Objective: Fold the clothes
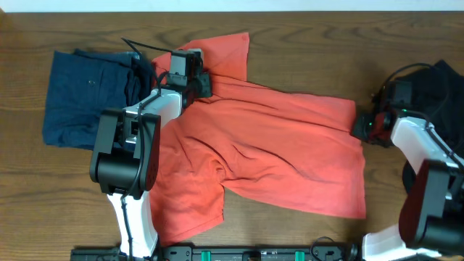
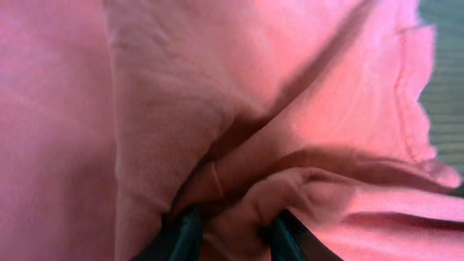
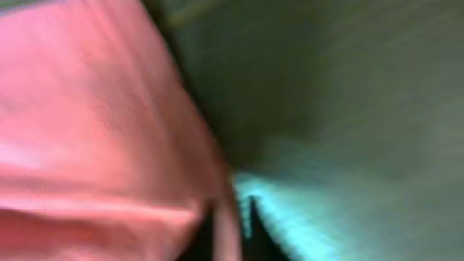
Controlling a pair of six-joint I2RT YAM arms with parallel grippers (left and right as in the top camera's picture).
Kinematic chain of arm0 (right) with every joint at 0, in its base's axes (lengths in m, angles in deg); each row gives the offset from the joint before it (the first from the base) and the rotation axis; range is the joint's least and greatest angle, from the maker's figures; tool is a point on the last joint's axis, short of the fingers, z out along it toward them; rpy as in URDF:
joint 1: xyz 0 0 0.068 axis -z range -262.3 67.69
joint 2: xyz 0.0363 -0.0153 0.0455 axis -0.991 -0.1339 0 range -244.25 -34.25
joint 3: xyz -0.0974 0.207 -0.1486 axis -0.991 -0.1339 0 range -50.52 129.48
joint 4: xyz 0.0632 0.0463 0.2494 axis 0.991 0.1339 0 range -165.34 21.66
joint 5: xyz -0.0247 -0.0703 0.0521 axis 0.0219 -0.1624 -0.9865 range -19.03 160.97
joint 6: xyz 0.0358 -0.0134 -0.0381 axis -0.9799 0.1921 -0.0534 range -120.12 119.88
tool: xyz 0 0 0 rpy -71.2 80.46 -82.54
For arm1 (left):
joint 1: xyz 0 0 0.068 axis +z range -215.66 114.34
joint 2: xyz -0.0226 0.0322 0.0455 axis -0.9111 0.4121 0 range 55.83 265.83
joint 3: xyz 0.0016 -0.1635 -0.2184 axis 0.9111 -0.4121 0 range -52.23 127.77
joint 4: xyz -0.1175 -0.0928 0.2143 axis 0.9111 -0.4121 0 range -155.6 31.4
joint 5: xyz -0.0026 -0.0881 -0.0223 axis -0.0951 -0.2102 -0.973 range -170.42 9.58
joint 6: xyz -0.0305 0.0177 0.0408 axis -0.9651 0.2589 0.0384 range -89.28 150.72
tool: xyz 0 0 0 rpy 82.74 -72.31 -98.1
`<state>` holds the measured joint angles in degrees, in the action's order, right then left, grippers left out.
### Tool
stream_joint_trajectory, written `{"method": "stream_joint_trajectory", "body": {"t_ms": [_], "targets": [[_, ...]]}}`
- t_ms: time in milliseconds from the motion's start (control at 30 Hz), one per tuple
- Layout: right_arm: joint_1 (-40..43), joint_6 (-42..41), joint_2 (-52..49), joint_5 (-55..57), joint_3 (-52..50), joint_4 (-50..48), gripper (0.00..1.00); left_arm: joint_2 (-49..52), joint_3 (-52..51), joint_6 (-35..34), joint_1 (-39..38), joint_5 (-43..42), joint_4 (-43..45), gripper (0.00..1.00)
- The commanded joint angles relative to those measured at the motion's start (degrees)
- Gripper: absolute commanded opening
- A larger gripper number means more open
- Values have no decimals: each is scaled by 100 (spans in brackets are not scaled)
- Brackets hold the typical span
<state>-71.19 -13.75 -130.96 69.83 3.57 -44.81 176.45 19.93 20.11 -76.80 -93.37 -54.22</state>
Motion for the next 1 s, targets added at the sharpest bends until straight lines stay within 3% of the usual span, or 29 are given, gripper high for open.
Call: {"method": "stream_joint_trajectory", "body": {"t_ms": [0, 67, 133, 200, 433, 600, 767, 833, 967], "targets": [[83, -2, 127, 525, 103, 101, 54, -9, 326, -114, 9, -219, 2, 33], [98, 2, 162, 415, 111, -42, 54, -11, 431, -114, 9, -369, -2, 33], [98, 212, 199, -28, 125, -374, 64, -11, 553, -111, 9, -562, -55, 33], [98, 393, 199, -595, 144, -745, 69, -11, 662, -111, 9, -739, -155, 38], [96, 142, 188, -835, 144, -1585, 61, -374, 787, 341, 9, -925, -796, 41], [94, 149, 238, -1113, 170, -1246, 60, -1298, 787, 844, 9, -352, -2065, 42], [98, 223, 807, -1263, 310, -562, 66, -2629, 787, 909, 9, 369, -3488, 43], [98, 234, 1174, -1263, 321, -494, 68, -3097, 787, 1032, 9, 564, -3764, 49], [79, 144, 1532, -1327, 321, -546, 62, -3862, 785, 1099, 9, 654, -4227, 51]]}}
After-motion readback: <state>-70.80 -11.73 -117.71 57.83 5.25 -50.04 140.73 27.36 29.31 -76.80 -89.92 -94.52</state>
